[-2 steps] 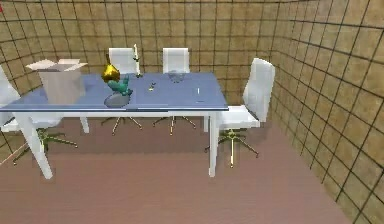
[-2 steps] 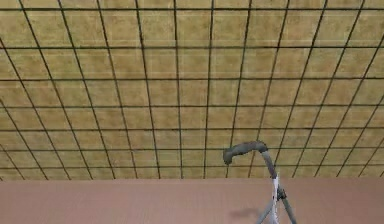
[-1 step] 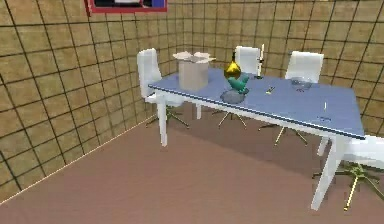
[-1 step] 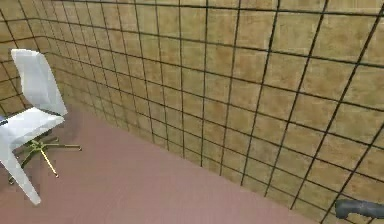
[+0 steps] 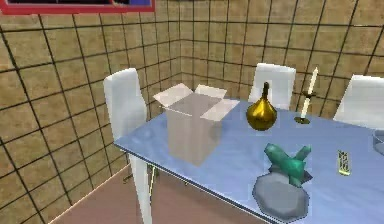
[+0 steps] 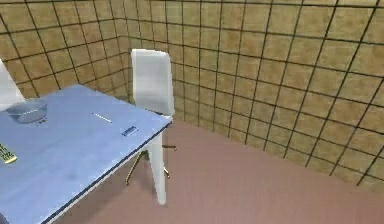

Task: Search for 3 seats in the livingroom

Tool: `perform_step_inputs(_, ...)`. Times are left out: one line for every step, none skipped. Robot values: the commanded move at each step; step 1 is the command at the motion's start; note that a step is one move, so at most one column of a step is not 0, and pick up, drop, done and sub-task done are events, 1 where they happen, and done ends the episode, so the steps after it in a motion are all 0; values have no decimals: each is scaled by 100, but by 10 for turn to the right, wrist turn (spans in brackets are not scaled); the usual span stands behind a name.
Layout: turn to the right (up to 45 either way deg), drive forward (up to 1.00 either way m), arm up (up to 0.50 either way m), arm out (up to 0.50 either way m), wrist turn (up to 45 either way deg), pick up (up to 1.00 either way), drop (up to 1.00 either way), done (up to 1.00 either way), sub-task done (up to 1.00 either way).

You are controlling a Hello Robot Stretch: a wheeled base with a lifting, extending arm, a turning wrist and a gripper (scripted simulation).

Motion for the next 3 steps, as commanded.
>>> perform_step_inputs(-90,0,0,0,0,0,0,0,0)
perform_step_inputs(0,35,0,0,0,0,0,0,0)
perform_step_inputs(0,0,0,0,0,0,0,100,0)
